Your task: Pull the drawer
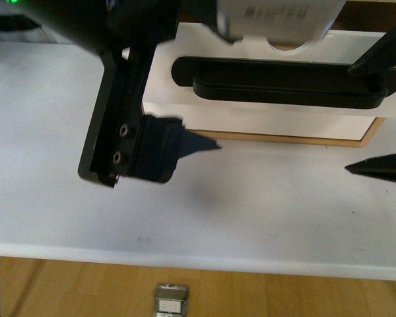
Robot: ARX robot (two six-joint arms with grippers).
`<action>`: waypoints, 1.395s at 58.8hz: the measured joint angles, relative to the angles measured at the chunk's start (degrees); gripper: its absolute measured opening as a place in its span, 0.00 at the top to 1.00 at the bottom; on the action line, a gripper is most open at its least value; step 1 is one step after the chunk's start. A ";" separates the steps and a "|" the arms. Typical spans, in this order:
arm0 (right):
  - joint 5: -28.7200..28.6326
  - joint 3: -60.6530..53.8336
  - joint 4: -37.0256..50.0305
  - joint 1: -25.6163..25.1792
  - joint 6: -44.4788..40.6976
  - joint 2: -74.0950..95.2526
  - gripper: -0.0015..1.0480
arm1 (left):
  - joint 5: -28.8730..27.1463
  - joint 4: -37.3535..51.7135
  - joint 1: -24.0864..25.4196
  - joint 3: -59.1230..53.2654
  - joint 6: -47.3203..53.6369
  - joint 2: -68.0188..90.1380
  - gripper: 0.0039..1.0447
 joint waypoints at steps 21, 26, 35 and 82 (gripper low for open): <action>1.79 -12.87 23.28 -4.39 14.91 -18.21 0.09 | -1.62 22.32 -0.83 -12.55 -21.31 -17.57 0.06; 2.86 -16.81 28.26 -6.51 19.37 -23.85 0.09 | -6.78 28.59 1.14 -17.90 -25.77 -22.38 0.06; 3.08 -23.26 30.77 -11.52 26.38 -35.12 0.09 | -13.51 30.95 4.39 -26.18 -32.76 -33.24 0.06; 28.55 -36.50 20.61 -12.98 59.08 -69.07 0.29 | -35.19 10.69 13.27 -44.83 -70.73 -76.65 0.27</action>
